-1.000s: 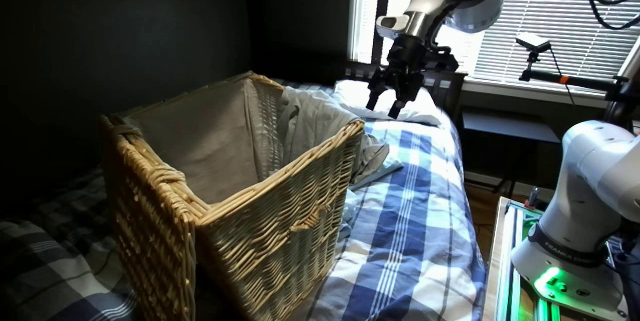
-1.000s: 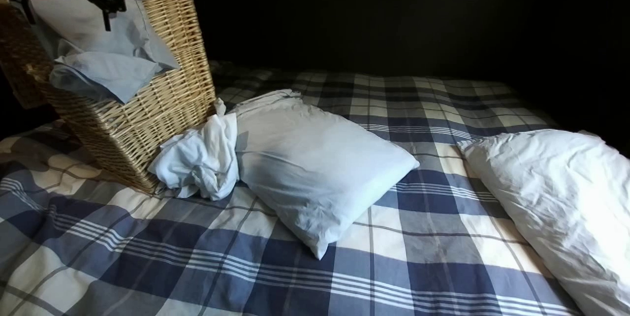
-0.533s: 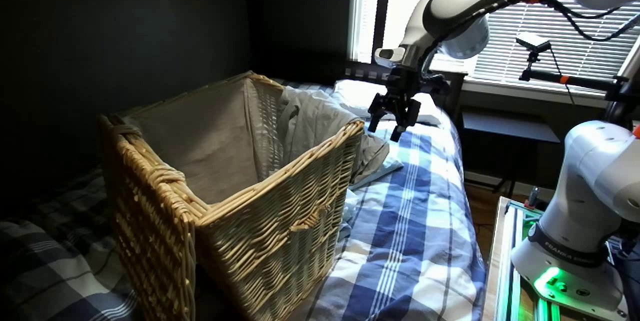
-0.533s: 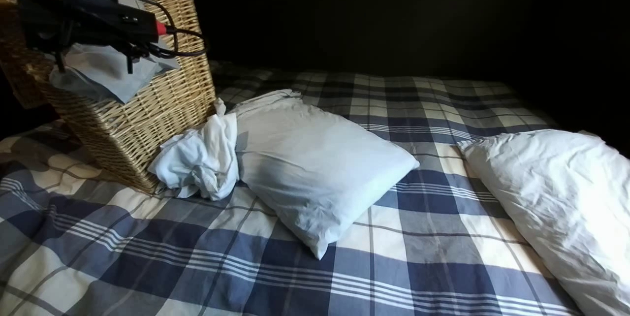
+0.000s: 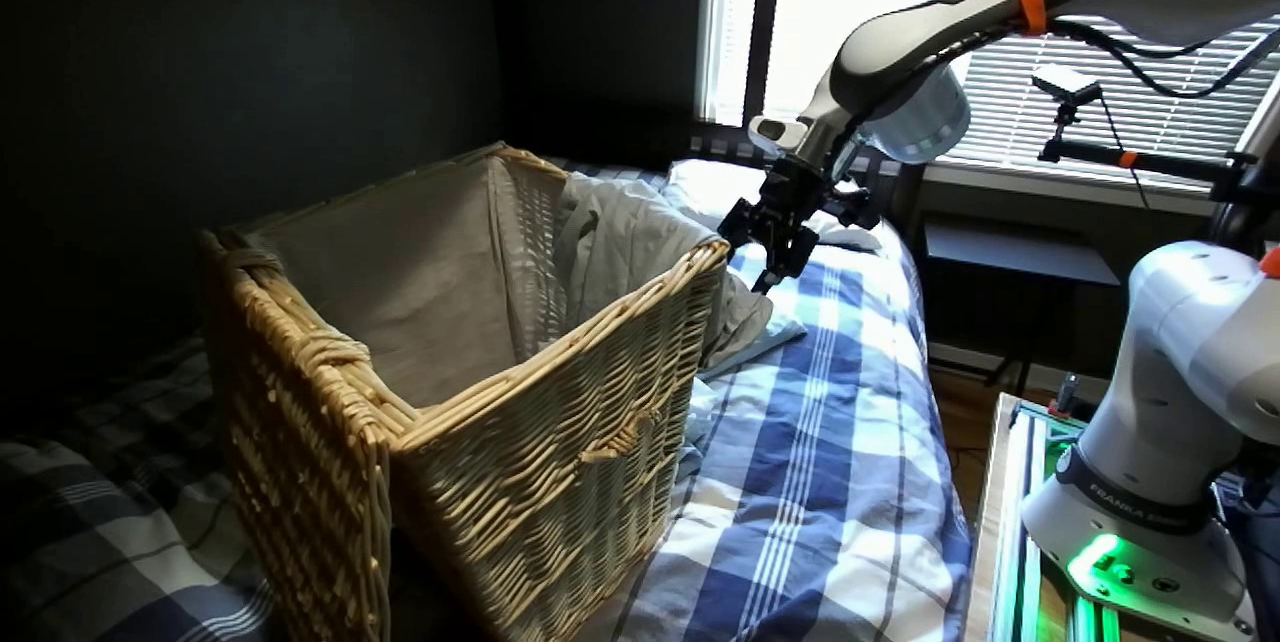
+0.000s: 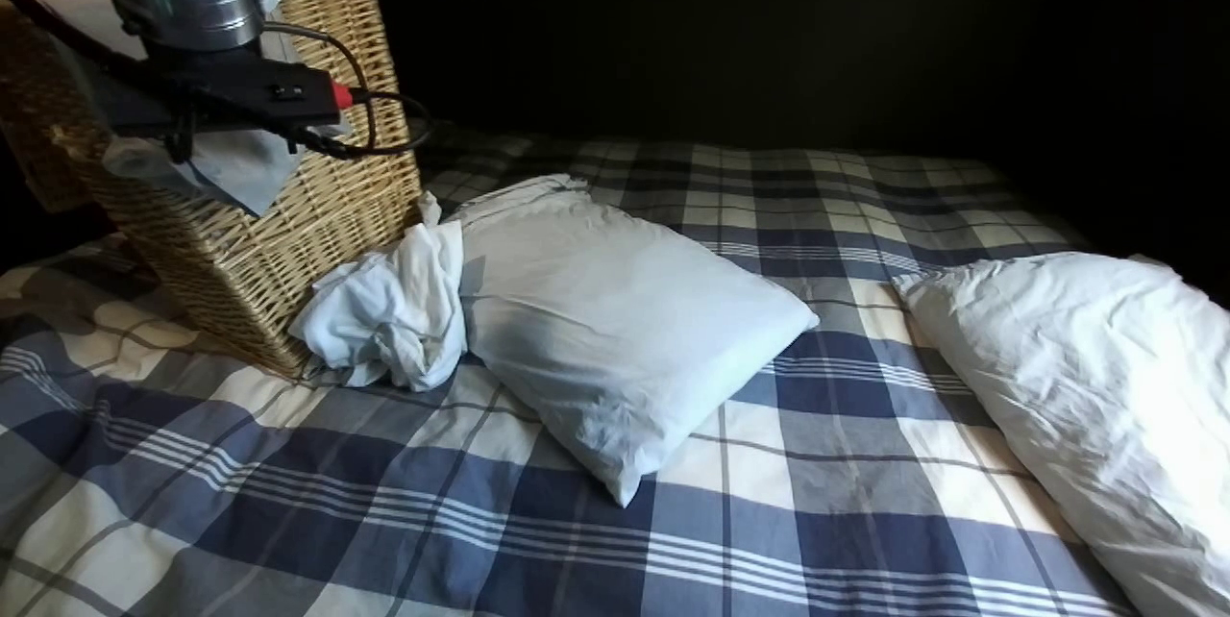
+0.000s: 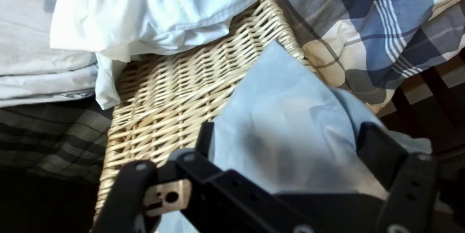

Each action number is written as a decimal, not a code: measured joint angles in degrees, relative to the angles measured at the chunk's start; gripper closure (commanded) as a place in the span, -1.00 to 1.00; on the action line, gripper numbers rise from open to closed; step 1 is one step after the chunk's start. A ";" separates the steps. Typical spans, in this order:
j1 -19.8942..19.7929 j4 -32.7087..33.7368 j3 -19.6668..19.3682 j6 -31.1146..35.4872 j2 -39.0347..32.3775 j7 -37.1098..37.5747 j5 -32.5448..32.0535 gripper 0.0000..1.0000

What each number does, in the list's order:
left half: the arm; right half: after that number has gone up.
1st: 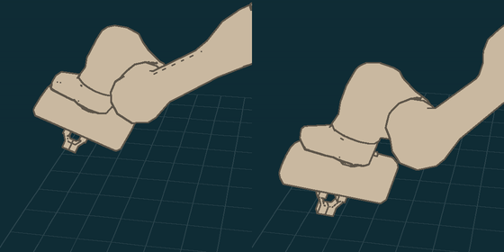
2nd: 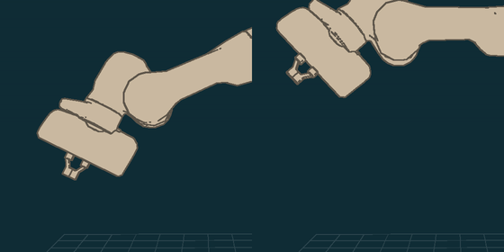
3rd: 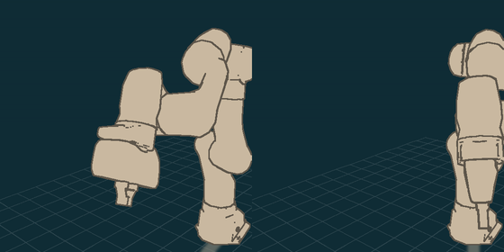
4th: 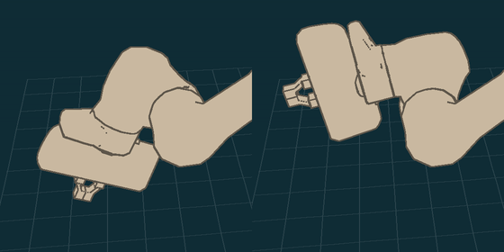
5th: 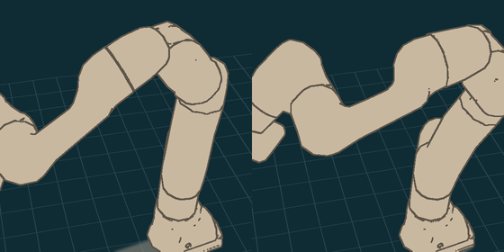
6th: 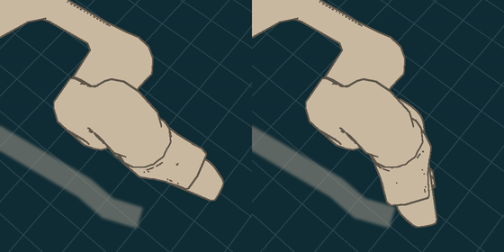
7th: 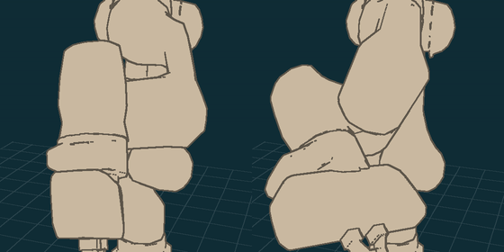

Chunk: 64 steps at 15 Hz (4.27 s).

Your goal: Pick up the gray pillow case and put it in the brown basket

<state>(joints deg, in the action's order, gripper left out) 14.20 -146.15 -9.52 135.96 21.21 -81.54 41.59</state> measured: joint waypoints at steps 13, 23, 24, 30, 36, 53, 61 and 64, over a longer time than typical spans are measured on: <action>-0.38 0.55 4.61 -2.89 -4.00 -21.64 15.76 0.61; -3.93 4.06 8.15 -5.75 -4.34 -19.66 15.52 0.98; -4.67 4.87 8.53 -5.46 -3.51 -18.15 15.07 0.98; -5.78 11.00 11.78 -3.54 6.97 -11.39 13.02 0.98; -0.95 17.30 14.68 0.03 8.91 -13.18 13.47 0.98; 2.34 30.56 19.15 2.27 -19.66 -20.01 12.06 -0.78; 0.24 33.23 19.75 -5.03 -9.76 6.74 -2.29 -1.00; -1.95 32.98 18.96 -9.83 -3.91 19.05 -10.06 -1.00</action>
<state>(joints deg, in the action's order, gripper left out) 12.25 -113.17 9.44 126.13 17.30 -62.49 31.53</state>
